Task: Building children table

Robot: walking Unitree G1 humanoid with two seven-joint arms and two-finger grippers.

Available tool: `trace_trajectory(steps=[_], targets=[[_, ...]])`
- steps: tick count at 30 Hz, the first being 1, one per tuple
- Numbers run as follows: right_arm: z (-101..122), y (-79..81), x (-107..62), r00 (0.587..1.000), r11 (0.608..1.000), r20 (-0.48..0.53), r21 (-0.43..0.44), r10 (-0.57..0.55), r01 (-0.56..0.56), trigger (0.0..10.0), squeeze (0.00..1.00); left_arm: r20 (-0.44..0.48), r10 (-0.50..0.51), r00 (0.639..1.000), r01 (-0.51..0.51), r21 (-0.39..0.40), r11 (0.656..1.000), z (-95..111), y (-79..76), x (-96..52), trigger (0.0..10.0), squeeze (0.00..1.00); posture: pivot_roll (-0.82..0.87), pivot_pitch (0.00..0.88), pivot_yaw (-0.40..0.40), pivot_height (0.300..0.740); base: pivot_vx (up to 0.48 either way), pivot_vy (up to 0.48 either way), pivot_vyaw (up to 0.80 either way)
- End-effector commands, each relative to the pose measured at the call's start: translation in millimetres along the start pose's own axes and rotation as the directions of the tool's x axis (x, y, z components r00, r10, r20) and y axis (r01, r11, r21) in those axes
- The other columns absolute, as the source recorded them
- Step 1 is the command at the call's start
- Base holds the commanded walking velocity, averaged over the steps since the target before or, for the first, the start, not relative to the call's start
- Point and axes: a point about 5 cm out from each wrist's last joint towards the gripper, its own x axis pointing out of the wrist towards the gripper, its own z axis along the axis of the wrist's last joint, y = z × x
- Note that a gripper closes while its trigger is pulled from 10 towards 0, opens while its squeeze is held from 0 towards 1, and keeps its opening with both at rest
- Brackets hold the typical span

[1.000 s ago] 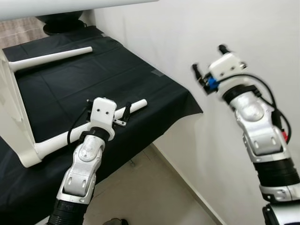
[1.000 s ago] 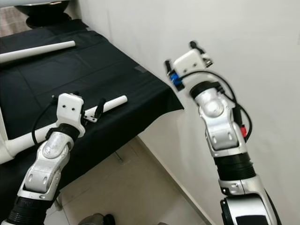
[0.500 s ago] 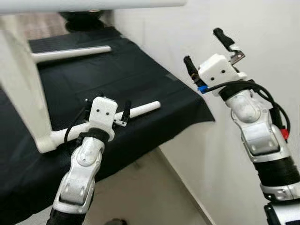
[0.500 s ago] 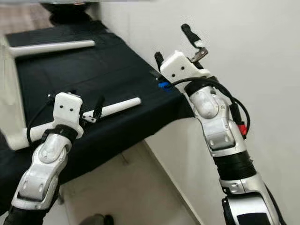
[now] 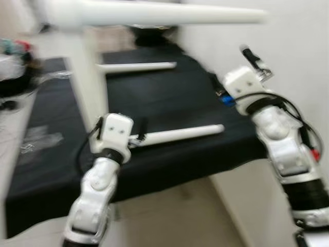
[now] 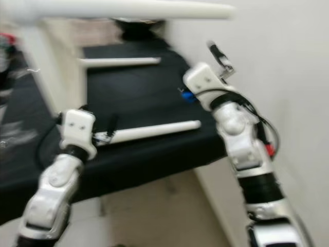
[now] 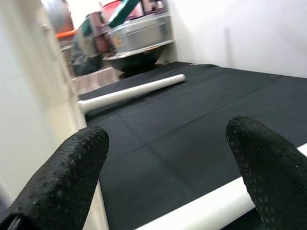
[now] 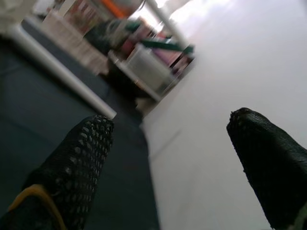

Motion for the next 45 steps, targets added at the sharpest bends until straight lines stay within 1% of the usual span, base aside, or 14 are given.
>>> trace_trajectory(steps=[1, 7, 12, 14, 18, 22, 26, 28, 30, 32, 33, 34, 39, 45], targets=[[-10.9, 1.4, -1.8, 0.997, 1.0, -0.073, 0.031, 0.008, -0.006, 10.0, 0.0, -0.01, 0.0, 1.0, 0.0, 0.015, 1.0, -0.1, 1.5, 0.4, 10.0, 0.0, 0.02, 0.052, -0.05, 0.74, 0.0, 0.0, 0.8], [-33.5, 0.4, -6.6, 0.974, 0.99, -0.225, 0.131, -0.016, 0.046, 10.0, 0.0, -0.016, -0.009, 1.0, 0.009, 0.01, 1.0, 0.5, 1.0, 0.2, 10.0, 0.0, 0.02, 0.054, -0.049, 0.74, 0.0, 0.0, 0.08], [-45.4, -21.9, -11.3, 0.942, 0.987, -0.304, 0.024, -0.145, 0.16, 10.0, 0.0, -0.018, -0.021, 1.0, 0.021, 0.001, 1.0, 0.9, -0.8, 0.8, 10.0, 0.0, 0.01, 0.055, -0.046, 0.74, 0.0, 0.0, 0.0], [-55.8, -37.2, -17.8, 0.903, 0.971, -0.361, -0.04, -0.233, 0.235, 10.0, 0.0, -0.014, -0.031, 0.999, 0.031, -0.008, 0.999, 1.8, -2.9, 1.9, 10.0, 0.0, 0.01, 0.059, -0.044, 0.74, 0.0, 0.0, 0.0], [-60.4, -47.4, -22.7, 0.874, 0.953, -0.384, -0.071, -0.298, 0.294, 10.0, 0.0, -0.007, -0.047, 0.999, 0.046, -0.024, 0.999, 3.3, -5.3, 3.1, 10.0, 0.0, 0.01, 0.059, -0.044, 0.74, 0.0, 0.0, 0.0], [-45.7, -67.9, -25.3, 0.849, 0.893, -0.279, -0.171, -0.449, 0.416, 10.0, 0.0, -0.012, -0.127, 0.992, 0.126, -0.028, 0.992, 2.0, -12.7, 3.9, 10.0, 0.0, 0.01, 0.066, -0.043, 0.74, 0.0, 0.0, 0.0], [-22.3, -71.8, -21.8, 0.863, 0.867, -0.139, -0.202, -0.486, 0.455, 10.0, 0.0, -0.016, -0.169, 0.985, 0.169, -0.041, 0.985, -0.5, -12.5, 8.5, 10.0, 0.0, 0.01, 0.073, -0.037, 0.74, 0.0, 0.0, 0.0], [-7.6, -58.7, -16.2, 0.908, 0.907, -0.071, -0.118, -0.414, 0.404, 10.0, 0.0, 0.002, -0.177, 0.984, 0.177, -0.046, 0.983, 2.0, -8.0, 14.2, 10.0, 0.0, 0.01, 0.076, -0.034, 0.74, 0.0, 0.0, 0.0], [-14.4, -22.6, -15.8, 0.957, 0.95, -0.165, 0.163, -0.24, 0.266, 10.0, 0.0, 0.029, -0.176, 0.984, 0.177, -0.066, 0.982, 8.5, -5.5, 16.8, 10.0, 0.0, 0.0, 0.077, -0.034, 0.74, 0.0, 0.0, 0.0], [-19.2, 9.0, -21.2, 0.969, 0.903, -0.225, 0.388, -0.098, 0.182, 10.0, 0.0, 0.04, -0.173, 0.984, 0.175, -0.067, 0.982, 12.3, -5.2, 16.6, 10.0, 0.0, 0.0, 0.078, -0.034, 0.74, 0.0, 0.0, 0.0], [-19.2, 9.0, -21.2, 0.969, 0.903, -0.225, 0.388, -0.098, 0.182, 10.0, 0.0, 0.04, -0.173, 0.984, 0.175, -0.067, 0.982, 12.3, -5.2, 16.6, 10.0, 0.0, 0.0, 0.078, -0.034, 0.74, 0.0, 0.0, 0.0], [-16.6, 29.5, -28.6, 0.974, 0.865, -0.224, 0.481, -0.038, 0.144, 10.0, 0.0, 0.041, -0.173, 0.984, 0.176, -0.074, 0.982, 13.8, -8.3, 13.1, 10.0, 0.0, 0.0, 0.077, -0.033, 0.74, 0.0, 0.0, 0.0], [-3.2, 62.9, -43.7, 0.983, 0.793, -0.176, 0.605, 0.045, 0.072, 10.0, 0.0, 0.029, -0.187, 0.982, 0.189, -0.093, 0.977, 13.8, -18.4, 0.1, 10.0, 0.0, 0.02, 0.067, -0.04, 0.74, 0.0, 0.0, 0.0], [2.9, 66.9, -42.8, 0.989, 0.779, -0.147, 0.623, 0.03, 0.069, 10.0, 0.0, -0.009, -0.186, 0.983, 0.184, -0.076, 0.98, 6.7, -21.8, -9.6, 10.0, 0.0, 0.03, 0.057, -0.043, 0.74, 0.092, 0.0, 0.0]])
